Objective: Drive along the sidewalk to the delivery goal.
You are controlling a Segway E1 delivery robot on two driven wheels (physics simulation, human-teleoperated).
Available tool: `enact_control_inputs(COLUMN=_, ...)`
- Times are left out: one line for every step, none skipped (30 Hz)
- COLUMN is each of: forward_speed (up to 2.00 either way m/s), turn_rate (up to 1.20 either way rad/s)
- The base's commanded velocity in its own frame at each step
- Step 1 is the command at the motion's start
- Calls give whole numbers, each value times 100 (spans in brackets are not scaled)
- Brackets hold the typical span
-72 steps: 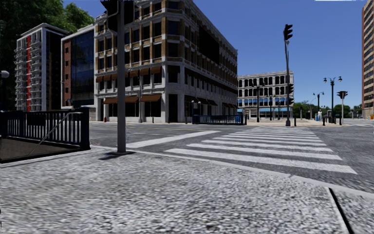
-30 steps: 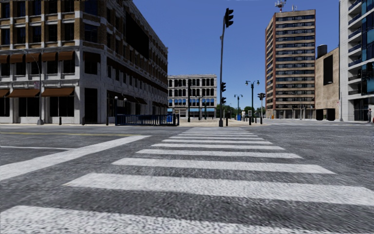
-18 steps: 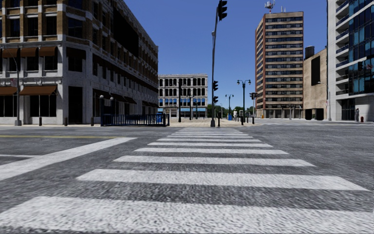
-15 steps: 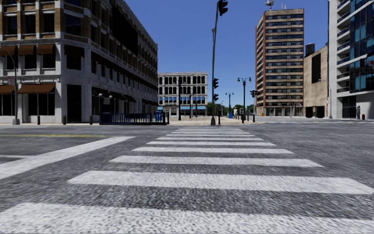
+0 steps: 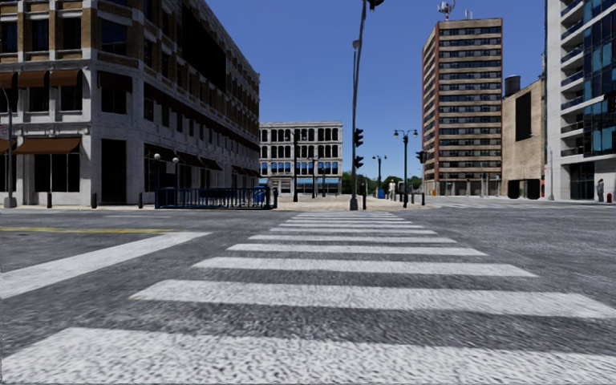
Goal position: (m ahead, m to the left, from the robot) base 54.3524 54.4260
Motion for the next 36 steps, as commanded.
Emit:
enact_control_inputs(forward_speed=178, turn_rate=0)
enact_control_inputs(forward_speed=178, turn_rate=0)
enact_control_inputs(forward_speed=178, turn_rate=0)
enact_control_inputs(forward_speed=178, turn_rate=0)
enact_control_inputs(forward_speed=178, turn_rate=0)
enact_control_inputs(forward_speed=178, turn_rate=0)
enact_control_inputs(forward_speed=178, turn_rate=0)
enact_control_inputs(forward_speed=178, turn_rate=0)
enact_control_inputs(forward_speed=178, turn_rate=0)
enact_control_inputs(forward_speed=178, turn_rate=0)
enact_control_inputs(forward_speed=200, turn_rate=0)
enact_control_inputs(forward_speed=200, turn_rate=0)
enact_control_inputs(forward_speed=200, turn_rate=0)
enact_control_inputs(forward_speed=200, turn_rate=0)
enact_control_inputs(forward_speed=200, turn_rate=0)
enact_control_inputs(forward_speed=200, turn_rate=0)
enact_control_inputs(forward_speed=200, turn_rate=0)
enact_control_inputs(forward_speed=200, turn_rate=0)
enact_control_inputs(forward_speed=200, turn_rate=0)
enact_control_inputs(forward_speed=200, turn_rate=0)
enact_control_inputs(forward_speed=200, turn_rate=0)
enact_control_inputs(forward_speed=200, turn_rate=0)
enact_control_inputs(forward_speed=200, turn_rate=0)
enact_control_inputs(forward_speed=200, turn_rate=0)
enact_control_inputs(forward_speed=200, turn_rate=0)
enact_control_inputs(forward_speed=200, turn_rate=0)
enact_control_inputs(forward_speed=200, turn_rate=0)
enact_control_inputs(forward_speed=200, turn_rate=0)
enact_control_inputs(forward_speed=200, turn_rate=0)
enact_control_inputs(forward_speed=200, turn_rate=0)
enact_control_inputs(forward_speed=200, turn_rate=0)
enact_control_inputs(forward_speed=200, turn_rate=0)
enact_control_inputs(forward_speed=200, turn_rate=0)
enact_control_inputs(forward_speed=200, turn_rate=0)
enact_control_inputs(forward_speed=200, turn_rate=0)
enact_control_inputs(forward_speed=200, turn_rate=0)
